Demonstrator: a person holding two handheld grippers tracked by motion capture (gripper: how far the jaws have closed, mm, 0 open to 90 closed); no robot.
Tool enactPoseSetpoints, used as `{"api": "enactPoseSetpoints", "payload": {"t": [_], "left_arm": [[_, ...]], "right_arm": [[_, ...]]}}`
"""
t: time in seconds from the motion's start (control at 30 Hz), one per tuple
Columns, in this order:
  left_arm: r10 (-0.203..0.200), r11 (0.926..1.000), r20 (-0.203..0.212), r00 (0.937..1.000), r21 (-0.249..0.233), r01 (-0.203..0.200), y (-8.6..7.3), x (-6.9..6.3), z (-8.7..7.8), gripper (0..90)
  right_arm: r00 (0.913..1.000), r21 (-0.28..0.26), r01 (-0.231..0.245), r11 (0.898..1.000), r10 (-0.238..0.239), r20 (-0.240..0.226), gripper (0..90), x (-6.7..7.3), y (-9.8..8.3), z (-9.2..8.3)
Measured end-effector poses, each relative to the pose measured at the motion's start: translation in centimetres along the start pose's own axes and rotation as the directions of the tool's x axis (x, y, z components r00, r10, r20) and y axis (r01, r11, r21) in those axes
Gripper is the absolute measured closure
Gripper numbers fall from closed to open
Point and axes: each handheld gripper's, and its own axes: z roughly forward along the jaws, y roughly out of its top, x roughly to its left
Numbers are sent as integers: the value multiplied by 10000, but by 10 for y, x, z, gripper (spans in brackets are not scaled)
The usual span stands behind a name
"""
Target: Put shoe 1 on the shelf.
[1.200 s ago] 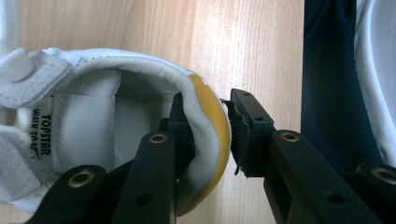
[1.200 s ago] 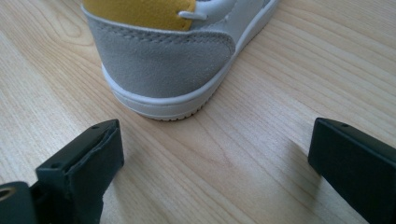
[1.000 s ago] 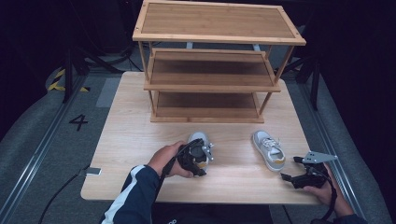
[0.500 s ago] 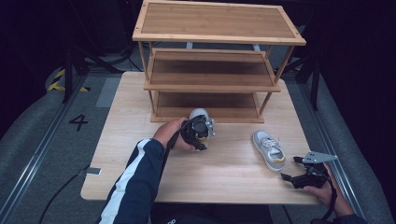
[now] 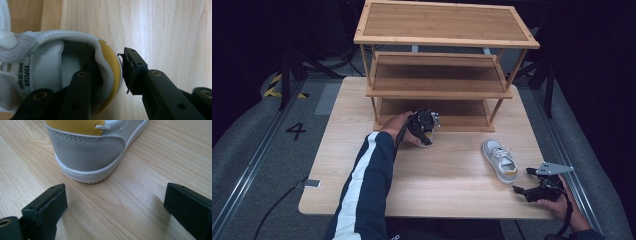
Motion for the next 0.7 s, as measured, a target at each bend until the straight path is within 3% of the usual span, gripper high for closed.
{"api": "enactPoseSetpoints", "payload": {"t": [0.1,0.2,0.27,0.37,0.43,0.53,0.63,0.7], "left_arm": [[-127,9994,-286,9995,-324,118,-3,-1,-1,675],[-687,9961,-731,9950,-608,643,-6,-4,-4,573],[-546,9959,-848,9949,-770,481,-9,-4,-7,564],[-830,9924,-1157,9898,-1007,714,-16,-8,-10,522],[-1297,9853,-1412,9815,-1290,1116,-21,-13,-13,463],[-1749,9683,-1891,9663,-2107,1340,-28,-21,-17,389],[-2262,9514,-2227,9483,-2593,1661,-34,-32,-22,332],[-2639,9393,-2499,9316,-2859,1894,-38,-38,-24,284]], "right_arm": [[10000,2,1,10000,-1,-1,52,0,0,0],[10000,1,10,10000,-10,-6,54,0,0,0],[10000,2,11,10000,-11,-5,54,0,0,0],[10000,-3,18,10000,-18,1,55,0,0,0],[10000,-1,14,10000,-14,-5,55,0,0,0],[10000,0,12,10000,-12,-5,55,0,0,0],[10000,11,-6,10000,6,-13,55,0,0,0],[10000,-2,13,10000,-13,-6,54,0,0,0]]}}
